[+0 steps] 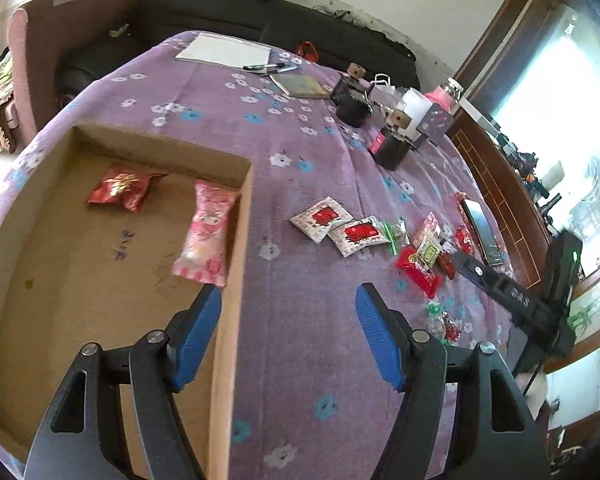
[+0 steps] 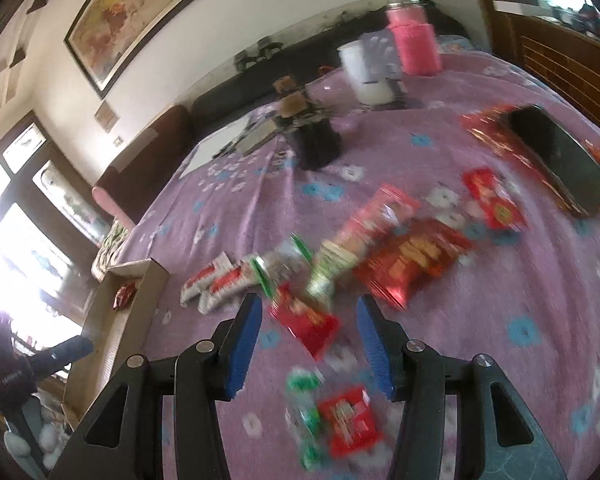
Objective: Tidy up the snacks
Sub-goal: 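Move both tools back from the box to the snack pile, then grasp a clear green-edged packet with the right tool while the left grasps a white-red packet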
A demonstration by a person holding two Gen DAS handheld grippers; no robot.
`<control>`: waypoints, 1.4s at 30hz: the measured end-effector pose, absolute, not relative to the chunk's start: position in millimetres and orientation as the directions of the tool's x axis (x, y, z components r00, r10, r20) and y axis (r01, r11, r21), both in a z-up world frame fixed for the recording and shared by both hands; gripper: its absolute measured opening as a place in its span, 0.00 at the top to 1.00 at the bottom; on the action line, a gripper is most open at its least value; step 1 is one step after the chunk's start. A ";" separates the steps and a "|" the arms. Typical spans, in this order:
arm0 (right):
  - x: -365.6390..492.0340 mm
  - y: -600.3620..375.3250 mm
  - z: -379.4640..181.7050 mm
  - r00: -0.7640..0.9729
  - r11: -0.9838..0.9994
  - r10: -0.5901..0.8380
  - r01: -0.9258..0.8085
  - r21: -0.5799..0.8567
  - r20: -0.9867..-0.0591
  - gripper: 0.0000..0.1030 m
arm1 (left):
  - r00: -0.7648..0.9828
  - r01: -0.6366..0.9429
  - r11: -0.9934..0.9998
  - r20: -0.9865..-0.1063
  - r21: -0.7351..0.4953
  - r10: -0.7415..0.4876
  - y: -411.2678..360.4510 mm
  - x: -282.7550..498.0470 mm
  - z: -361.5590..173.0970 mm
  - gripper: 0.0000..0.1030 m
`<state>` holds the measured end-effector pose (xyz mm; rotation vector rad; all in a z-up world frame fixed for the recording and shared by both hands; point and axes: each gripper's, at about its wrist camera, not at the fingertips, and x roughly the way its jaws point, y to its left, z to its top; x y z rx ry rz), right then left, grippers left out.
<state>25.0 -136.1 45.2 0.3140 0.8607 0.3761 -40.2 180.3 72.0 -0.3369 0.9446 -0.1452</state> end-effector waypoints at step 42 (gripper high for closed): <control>58.7 -157.7 23.7 0.539 0.816 0.557 -0.215 0.536 -0.632 0.65 | 0.500 0.400 0.913 -0.853 0.077 -0.147 26.6 45.8 22.3 0.88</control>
